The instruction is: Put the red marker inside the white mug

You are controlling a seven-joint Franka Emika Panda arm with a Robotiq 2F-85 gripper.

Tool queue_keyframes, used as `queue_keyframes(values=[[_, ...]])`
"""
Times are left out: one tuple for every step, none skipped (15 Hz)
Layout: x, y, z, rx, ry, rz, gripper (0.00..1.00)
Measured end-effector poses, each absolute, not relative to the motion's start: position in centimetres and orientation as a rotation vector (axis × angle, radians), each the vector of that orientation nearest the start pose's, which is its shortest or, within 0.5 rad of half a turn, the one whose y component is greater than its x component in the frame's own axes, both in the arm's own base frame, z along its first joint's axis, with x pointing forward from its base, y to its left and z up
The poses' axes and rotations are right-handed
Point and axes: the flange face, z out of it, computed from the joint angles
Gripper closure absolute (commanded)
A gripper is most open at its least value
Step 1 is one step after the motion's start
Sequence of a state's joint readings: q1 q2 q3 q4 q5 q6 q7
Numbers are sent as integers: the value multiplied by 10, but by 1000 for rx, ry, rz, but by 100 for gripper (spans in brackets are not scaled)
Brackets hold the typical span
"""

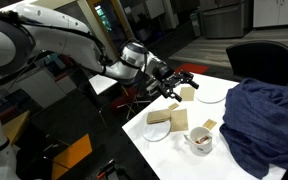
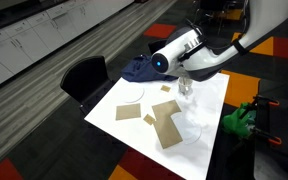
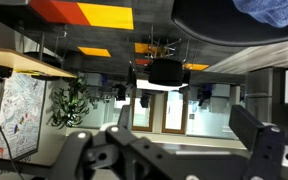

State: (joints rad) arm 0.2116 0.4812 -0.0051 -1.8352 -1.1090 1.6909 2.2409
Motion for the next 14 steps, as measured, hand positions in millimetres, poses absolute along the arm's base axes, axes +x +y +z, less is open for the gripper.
queue_keyframes(values=[[601, 43, 288, 1558, -1429, 935, 0], [594, 47, 300, 1575, -1419, 955, 0], [586, 50, 311, 1598, -1404, 969, 0], [578, 52, 320, 1618, -1391, 983, 0], [569, 55, 329, 1634, -1379, 996, 0], [561, 56, 336, 1651, -1365, 1007, 0], [553, 58, 343, 1670, -1354, 1018, 0], [545, 59, 349, 1695, -1335, 1024, 0], [540, 60, 353, 1700, -1333, 1029, 0], [540, 60, 353, 1701, -1334, 1031, 0], [541, 60, 352, 1700, -1333, 1028, 0], [542, 60, 348, 1701, -1330, 1023, 0], [542, 59, 346, 1701, -1327, 1019, 0], [542, 59, 345, 1701, -1326, 1017, 0]])
